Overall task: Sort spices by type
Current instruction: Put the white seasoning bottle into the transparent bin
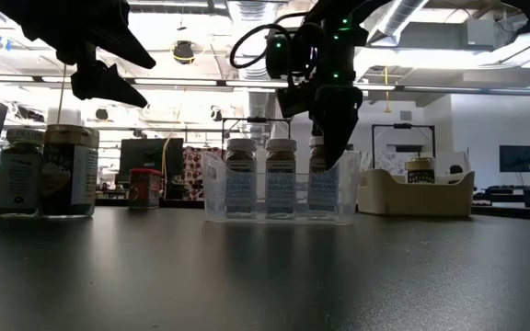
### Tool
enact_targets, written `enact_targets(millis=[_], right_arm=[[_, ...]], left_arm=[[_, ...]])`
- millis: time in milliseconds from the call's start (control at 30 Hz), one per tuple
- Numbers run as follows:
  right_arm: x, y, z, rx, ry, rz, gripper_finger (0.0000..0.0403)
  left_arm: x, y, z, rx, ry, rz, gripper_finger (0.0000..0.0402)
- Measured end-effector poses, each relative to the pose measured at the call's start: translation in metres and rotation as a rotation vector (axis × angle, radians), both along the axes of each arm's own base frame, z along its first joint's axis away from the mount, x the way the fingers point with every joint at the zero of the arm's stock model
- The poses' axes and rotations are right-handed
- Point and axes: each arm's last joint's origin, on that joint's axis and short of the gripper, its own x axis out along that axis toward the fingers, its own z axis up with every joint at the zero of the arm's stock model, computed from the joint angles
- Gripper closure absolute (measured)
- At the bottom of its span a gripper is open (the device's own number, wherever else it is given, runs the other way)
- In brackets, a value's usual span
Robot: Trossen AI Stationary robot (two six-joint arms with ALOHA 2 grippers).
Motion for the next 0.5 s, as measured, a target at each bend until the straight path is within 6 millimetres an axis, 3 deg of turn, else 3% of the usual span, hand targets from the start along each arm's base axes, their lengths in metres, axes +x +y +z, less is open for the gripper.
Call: enact_targets(millis=[500], right_arm=[[0.0004,0.0052,0.0000,0.002,0.005,0.024,0.0157]], left_arm=[[0.0000,0.0000,0.0000,0.000,0.000,0.000,0.0024]])
